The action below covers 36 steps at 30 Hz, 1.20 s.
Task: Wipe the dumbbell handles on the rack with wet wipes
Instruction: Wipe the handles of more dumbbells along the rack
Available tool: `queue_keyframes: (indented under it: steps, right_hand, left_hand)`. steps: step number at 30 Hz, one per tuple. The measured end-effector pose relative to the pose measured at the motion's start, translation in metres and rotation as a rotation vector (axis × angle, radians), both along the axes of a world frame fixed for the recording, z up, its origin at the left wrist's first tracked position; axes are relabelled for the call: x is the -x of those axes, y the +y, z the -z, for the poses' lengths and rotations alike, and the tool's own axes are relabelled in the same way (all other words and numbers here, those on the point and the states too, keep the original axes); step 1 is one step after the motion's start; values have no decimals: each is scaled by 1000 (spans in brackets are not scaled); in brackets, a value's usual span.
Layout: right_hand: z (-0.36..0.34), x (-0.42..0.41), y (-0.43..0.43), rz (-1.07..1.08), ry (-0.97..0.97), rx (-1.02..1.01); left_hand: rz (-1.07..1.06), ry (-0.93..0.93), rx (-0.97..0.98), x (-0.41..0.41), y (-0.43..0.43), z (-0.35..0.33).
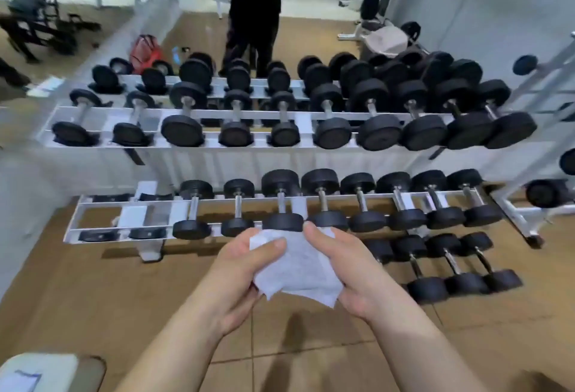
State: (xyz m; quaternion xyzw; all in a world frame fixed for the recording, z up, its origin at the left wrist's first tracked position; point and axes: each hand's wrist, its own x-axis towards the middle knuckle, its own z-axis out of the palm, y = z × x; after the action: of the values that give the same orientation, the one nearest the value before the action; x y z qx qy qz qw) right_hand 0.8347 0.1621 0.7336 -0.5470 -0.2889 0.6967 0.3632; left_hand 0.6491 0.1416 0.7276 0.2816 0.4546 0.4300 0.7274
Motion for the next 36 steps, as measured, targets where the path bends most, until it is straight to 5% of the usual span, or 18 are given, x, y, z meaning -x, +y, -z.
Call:
queue_keyframes:
  steps: [5, 12, 22, 31, 36]
  right_hand:
    - [5, -182, -8, 139, -23, -38]
    - [23, -310, 21, 314, -95, -47]
    - [42, -483, 125, 735, 40, 155]
    - [51, -653, 174, 785, 292, 69]
    - [84, -753, 200, 710, 164, 66]
  left_hand:
    - [167, 126, 96, -172, 31, 2]
    - [435, 258, 207, -304, 83, 6]
    - [425, 151, 237, -512, 240, 38]
    - [673, 59, 199, -694, 326, 17]
    - [599, 154, 226, -785, 348, 37]
